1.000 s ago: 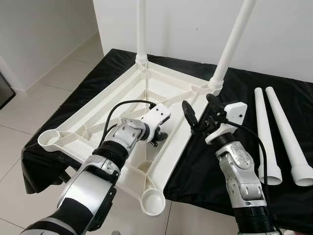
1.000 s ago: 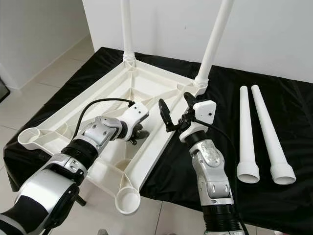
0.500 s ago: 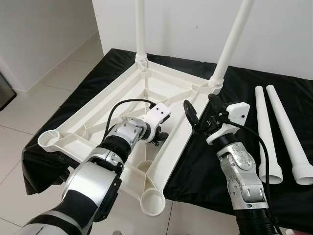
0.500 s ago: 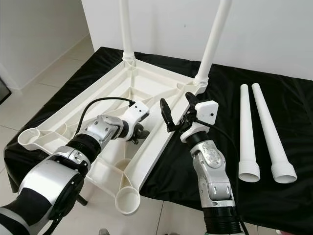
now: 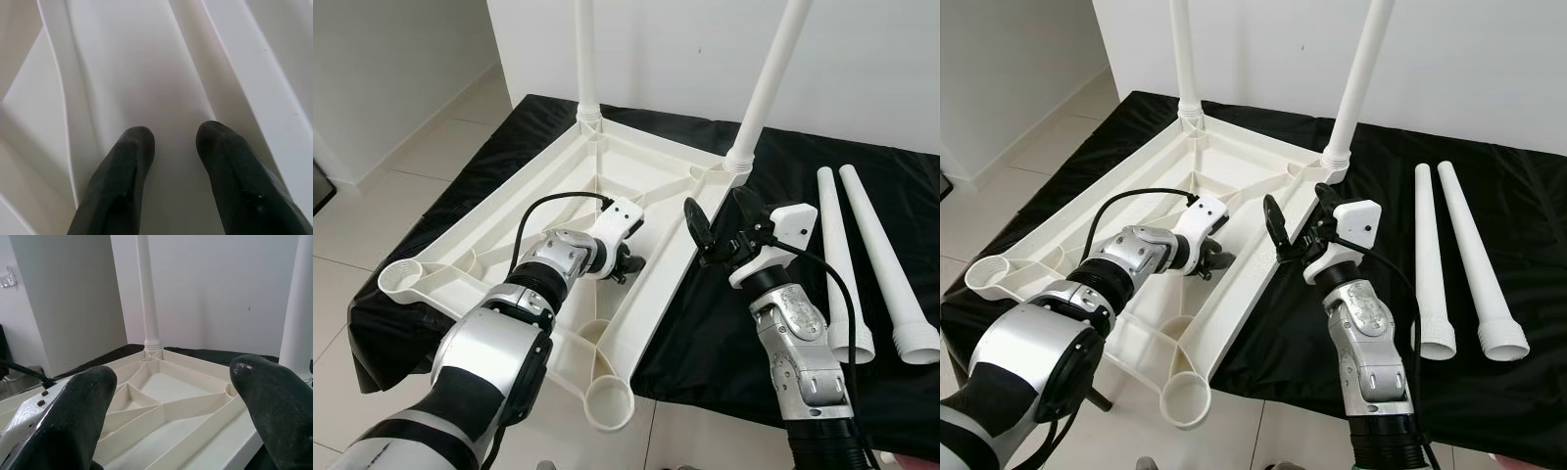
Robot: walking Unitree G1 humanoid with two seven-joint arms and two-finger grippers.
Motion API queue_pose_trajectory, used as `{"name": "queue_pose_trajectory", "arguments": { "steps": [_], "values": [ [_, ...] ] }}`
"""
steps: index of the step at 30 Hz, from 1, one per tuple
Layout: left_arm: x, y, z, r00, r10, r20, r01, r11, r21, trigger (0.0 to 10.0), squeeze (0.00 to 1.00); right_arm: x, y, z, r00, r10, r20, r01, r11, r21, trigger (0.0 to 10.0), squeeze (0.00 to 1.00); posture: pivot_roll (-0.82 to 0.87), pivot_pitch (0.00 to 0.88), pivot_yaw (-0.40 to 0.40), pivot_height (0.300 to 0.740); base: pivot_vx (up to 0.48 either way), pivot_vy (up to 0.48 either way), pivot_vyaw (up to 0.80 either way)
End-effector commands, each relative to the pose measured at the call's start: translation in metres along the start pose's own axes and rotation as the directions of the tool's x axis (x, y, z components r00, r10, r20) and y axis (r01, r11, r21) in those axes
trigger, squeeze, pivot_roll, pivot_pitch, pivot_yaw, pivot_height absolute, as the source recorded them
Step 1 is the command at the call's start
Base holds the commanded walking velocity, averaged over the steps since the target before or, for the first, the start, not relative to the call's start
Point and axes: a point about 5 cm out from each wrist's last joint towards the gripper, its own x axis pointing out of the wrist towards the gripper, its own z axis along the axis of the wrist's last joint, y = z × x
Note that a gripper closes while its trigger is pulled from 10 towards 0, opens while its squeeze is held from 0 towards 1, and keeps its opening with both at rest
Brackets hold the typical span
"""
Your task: Building children table
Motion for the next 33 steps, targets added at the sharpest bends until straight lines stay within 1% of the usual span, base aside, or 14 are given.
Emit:
{"name": "queue_pose_trajectory", "arguments": {
  "steps": [1,4,6,7,8,9,11,14,16,21,24,25,27,33],
  "values": [
    [-0.009,0.022,0.013,0.949,0.313,0.033,-0.313,0.950,0.010,10.0,0.00,-0.003,0.001,0.001,1.000,0.002,-0.006,-0.002,1.000,-0.002,10.0,0.00,-0.11,0.051,0.049,0.740,0.000,0.000,0.00],
    [-0.009,0.022,0.014,0.952,0.305,0.036,-0.306,0.952,0.013,10.0,0.00,-0.003,0.001,0.001,1.000,0.001,-0.007,-0.001,1.000,-0.002,10.0,0.00,-0.10,0.051,0.049,0.740,0.000,0.000,0.00],
    [-0.008,0.015,0.024,0.974,0.217,0.072,-0.219,0.975,0.023,10.0,0.00,-0.004,0.001,-0.001,1.000,0.001,-0.013,-0.001,1.000,-0.002,10.0,0.00,-0.09,0.048,0.046,0.740,0.000,0.000,0.00],
    [-0.008,0.015,0.024,0.974,0.217,0.072,-0.219,0.975,0.023,10.0,0.00,-0.004,0.001,-0.001,1.000,0.001,-0.013,-0.001,1.000,-0.002,10.0,0.00,-0.09,0.048,0.046,0.740,0.000,0.000,0.00],
    [-0.009,0.010,0.031,0.983,0.153,0.101,-0.156,0.987,0.028,10.0,0.00,-0.004,0.001,-0.002,1.000,0.004,-0.016,-0.004,1.000,-0.001,10.0,0.00,-0.09,0.048,0.044,0.740,0.000,0.000,0.00],
    [-0.009,0.010,0.031,0.983,0.153,0.101,-0.156,0.987,0.028,10.0,0.00,-0.004,0.001,-0.002,1.000,0.004,-0.016,-0.004,1.000,-0.001,10.0,0.00,-0.09,0.048,0.044,0.740,0.000,0.000,0.00],
    [-0.013,0.002,0.044,0.987,0.050,0.151,-0.056,0.998,0.035,10.0,0.00,-0.002,0.002,-0.003,1.000,0.012,-0.019,-0.012,1.000,0.001,10.0,0.00,-0.09,0.049,0.040,0.740,0.000,0.000,0.00],
    [-0.015,-0.001,0.047,0.986,0.023,0.164,-0.030,0.999,0.043,10.0,0.00,-0.002,0.003,-0.003,1.000,0.015,-0.019,-0.015,1.000,0.002,10.0,0.00,-0.09,0.049,0.040,0.740,0.000,0.000,0.00],
    [-0.023,-0.004,0.055,0.981,-0.016,0.194,0.000,0.997,0.081,10.0,0.00,-0.002,0.002,-0.002,1.000,0.018,-0.020,-0.019,1.000,0.000,10.0,0.00,-0.09,0.052,0.037,0.740,0.000,0.000,0.00],
    [-0.027,0.004,0.051,0.983,0.027,0.180,-0.042,0.996,0.082,10.0,0.00,-0.002,0.002,-0.002,1.000,0.018,-0.022,-0.018,1.000,-0.002,10.0,0.00,-0.09,0.054,0.034,0.740,0.000,0.000,0.00],
    [-0.028,0.017,0.031,0.987,0.127,0.102,-0.137,0.985,0.100,10.0,0.00,-0.001,0.001,-0.001,1.000,0.016,-0.021,-0.017,1.000,-0.001,10.0,0.00,-0.09,0.055,0.031,0.740,0.000,0.000,0.00],
    [-0.028,0.017,0.031,0.987,0.127,0.102,-0.137,0.985,0.100,10.0,0.00,-0.001,0.001,-0.001,1.000,0.016,-0.021,-0.017,1.000,-0.001,10.0,0.00,-0.09,0.055,0.031,0.740,0.000,0.000,0.00],
    [-0.028,0.022,0.018,0.983,0.172,0.060,-0.177,0.980,0.092,10.0,0.00,-0.001,0.001,-0.001,1.000,0.022,-0.021,-0.022,1.000,0.001,10.0,0.00,-0.08,0.056,0.030,0.740,0.000,0.000,0.00],
    [-0.029,0.022,0.003,0.978,0.208,0.010,-0.208,0.971,0.116,10.0,0.00,-0.002,0.001,-0.002,0.998,0.046,-0.040,-0.046,0.999,-0.006,10.0,0.00,-0.08,0.060,0.022,0.740,0.000,0.000,0.00]
  ]
}}
